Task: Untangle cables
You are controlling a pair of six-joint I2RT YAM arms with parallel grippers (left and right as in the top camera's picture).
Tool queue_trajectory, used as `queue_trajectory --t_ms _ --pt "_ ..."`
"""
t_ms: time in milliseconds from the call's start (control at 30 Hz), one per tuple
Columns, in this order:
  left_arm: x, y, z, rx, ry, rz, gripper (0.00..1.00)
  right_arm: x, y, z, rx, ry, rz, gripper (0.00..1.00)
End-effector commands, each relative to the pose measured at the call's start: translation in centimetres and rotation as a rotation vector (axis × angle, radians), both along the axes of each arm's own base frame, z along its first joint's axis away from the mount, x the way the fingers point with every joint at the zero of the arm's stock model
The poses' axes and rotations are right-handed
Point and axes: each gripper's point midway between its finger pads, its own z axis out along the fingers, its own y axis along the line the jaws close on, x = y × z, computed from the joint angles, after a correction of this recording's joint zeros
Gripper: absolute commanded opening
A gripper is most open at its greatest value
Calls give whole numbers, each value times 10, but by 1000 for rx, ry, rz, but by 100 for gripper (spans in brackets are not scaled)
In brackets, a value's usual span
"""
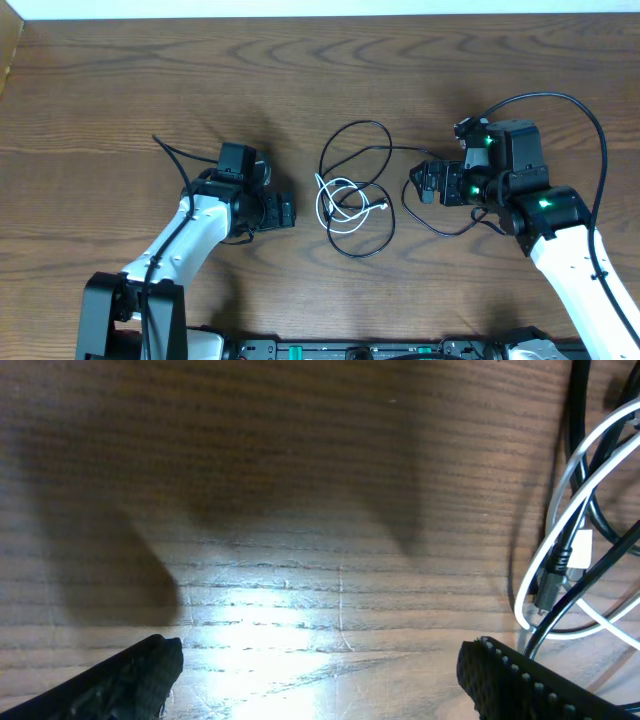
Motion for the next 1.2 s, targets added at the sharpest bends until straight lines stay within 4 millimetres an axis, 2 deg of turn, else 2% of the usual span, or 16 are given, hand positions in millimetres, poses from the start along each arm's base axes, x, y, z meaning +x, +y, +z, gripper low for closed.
queue_trajectory --t_ms 0,300,400,433,533,633,700,800,867,967,1033,1167 --pt "0 3 -3 15 5 4 93 1 -3 2 -9 -9 -6 99" --pt "-10 5 -5 22 47 4 93 1 -1 3 16 4 -25 99" --pt "-5 4 -4 19 24 4 93 0 1 3 69 41 -83 99" --pt "0 3 -3 15 4 4 96 -1 3 4 100 62 -105 99" --pt "10 1 0 6 -40 5 98 -8 18 9 239 144 -139 99" --pt "13 1 0 4 -54 5 98 -6 31 20 362 184 -176 99" --pt "13 1 0 4 -53 5 98 -3 38 25 380 165 -160 99" --pt "14 1 0 4 -54 5 98 -8 52 27 379 154 -109 91" --pt "13 1 0 3 -53 4 98 -9 60 31 386 140 -82 98" --pt "20 -5 8 -28 -82 -3 98 -8 67 35 393 118 -58 99" --pt "22 -17 18 -97 -91 -28 90 -3 69 41 409 88 -47 99" --pt "26 -36 39 -217 -111 -46 61 -12 80 35 398 109 -14 99"
